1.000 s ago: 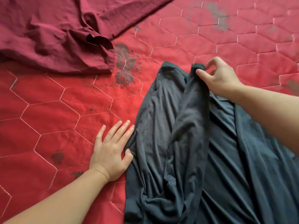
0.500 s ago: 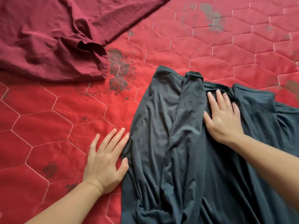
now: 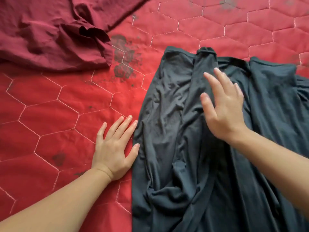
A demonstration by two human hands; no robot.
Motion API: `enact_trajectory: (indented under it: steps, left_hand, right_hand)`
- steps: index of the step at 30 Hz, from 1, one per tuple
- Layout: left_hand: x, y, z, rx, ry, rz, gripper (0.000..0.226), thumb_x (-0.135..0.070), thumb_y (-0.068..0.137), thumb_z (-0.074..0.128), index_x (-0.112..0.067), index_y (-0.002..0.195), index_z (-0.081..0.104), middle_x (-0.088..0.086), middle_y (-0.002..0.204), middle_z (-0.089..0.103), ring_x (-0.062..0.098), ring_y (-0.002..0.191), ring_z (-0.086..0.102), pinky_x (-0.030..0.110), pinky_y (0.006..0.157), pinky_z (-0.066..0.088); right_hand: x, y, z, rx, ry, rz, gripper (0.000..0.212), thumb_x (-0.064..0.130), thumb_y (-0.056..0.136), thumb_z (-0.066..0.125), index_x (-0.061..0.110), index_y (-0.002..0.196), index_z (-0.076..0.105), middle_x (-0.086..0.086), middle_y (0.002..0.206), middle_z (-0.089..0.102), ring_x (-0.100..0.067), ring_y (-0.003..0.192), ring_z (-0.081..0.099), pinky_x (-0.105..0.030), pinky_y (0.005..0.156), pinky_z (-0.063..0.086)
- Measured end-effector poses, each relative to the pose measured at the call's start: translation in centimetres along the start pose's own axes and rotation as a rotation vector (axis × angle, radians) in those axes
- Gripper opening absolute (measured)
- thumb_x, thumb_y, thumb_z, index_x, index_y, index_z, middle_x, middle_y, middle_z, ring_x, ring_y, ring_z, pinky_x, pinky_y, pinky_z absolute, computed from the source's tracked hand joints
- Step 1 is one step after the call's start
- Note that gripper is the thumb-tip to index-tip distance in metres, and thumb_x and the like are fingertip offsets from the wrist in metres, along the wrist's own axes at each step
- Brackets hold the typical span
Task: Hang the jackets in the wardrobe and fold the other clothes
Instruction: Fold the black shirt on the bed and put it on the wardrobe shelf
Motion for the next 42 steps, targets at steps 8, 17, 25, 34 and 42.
enact_trajectory:
  steps: [8,17,25,34,42]
  left_hand:
    - [-0.6,-0.9,-0.8,-0.028,-0.044,-0.032,0.060,-0.042,0.091,0.039,-0.024,0.148,0.037,-0.002,0.156,0.033,0.017,0.145,0.025,0.047,0.118,0.011]
    - [-10.4,-7.3,-0.3,0.199,-0.126,0.324,0.037,-0.047,0.096,0.041,-0.024,0.104,0.068,-0.005,0.084,0.066,0.021,0.098,0.058,0.038,0.089,0.035]
    - [-5.5,-8.1,-2.4,0.367,-0.298,0.117,0.019,-0.038,0.083,0.071,-0.019,0.081,0.067,-0.008,0.072,0.062,0.008,0.067,0.052,0.027,0.068,0.042]
    - [-0.6,-8.4,-2.8,0.531,-0.193,-0.019,0.044,-0.008,0.076,0.072,-0.037,0.104,0.056,-0.017,0.090,0.063,0.004,0.069,0.057,0.011,0.053,0.038]
    - [1.1,-10.3,-1.8,0.368,-0.107,-0.177,0.048,0.000,0.074,0.051,-0.031,0.111,0.056,-0.001,0.095,0.066,0.029,0.087,0.060,0.040,0.080,0.049]
  right_hand:
    - [4.1,-16.7,1.8,0.168,-0.066,-0.126,0.054,0.042,0.089,0.048,0.014,0.134,0.056,-0.011,0.143,0.048,-0.030,0.136,0.040,-0.049,0.113,0.024]
    - [5.1,-30.9,1.9,0.271,0.424,0.730,0.058,0.065,0.073,0.062,0.009,0.060,0.057,-0.002,0.051,0.063,-0.010,0.046,0.061,-0.032,0.057,0.049]
    - [11.9,-33.4,4.8,0.166,0.835,0.846,0.031,0.037,0.082,0.061,0.006,0.083,0.062,-0.004,0.074,0.066,-0.015,0.067,0.057,-0.039,0.073,0.054]
    - [14.4,-38.7,6.6,0.357,0.962,0.882,0.004,0.009,0.086,0.059,0.007,0.089,0.058,0.000,0.069,0.070,-0.008,0.043,0.048,-0.021,0.046,0.041]
    - [15.1,-40.9,7.9,0.597,0.786,0.875,0.017,0.019,0.087,0.057,0.004,0.087,0.063,-0.006,0.047,0.058,-0.005,0.034,0.050,-0.016,0.042,0.034]
Point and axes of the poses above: each hand's wrist, its own y-axis towards the middle knuckle, its own z-axis out of the palm, x = y × z, the point moved 8 cm from there along y, towards the middle knuckle
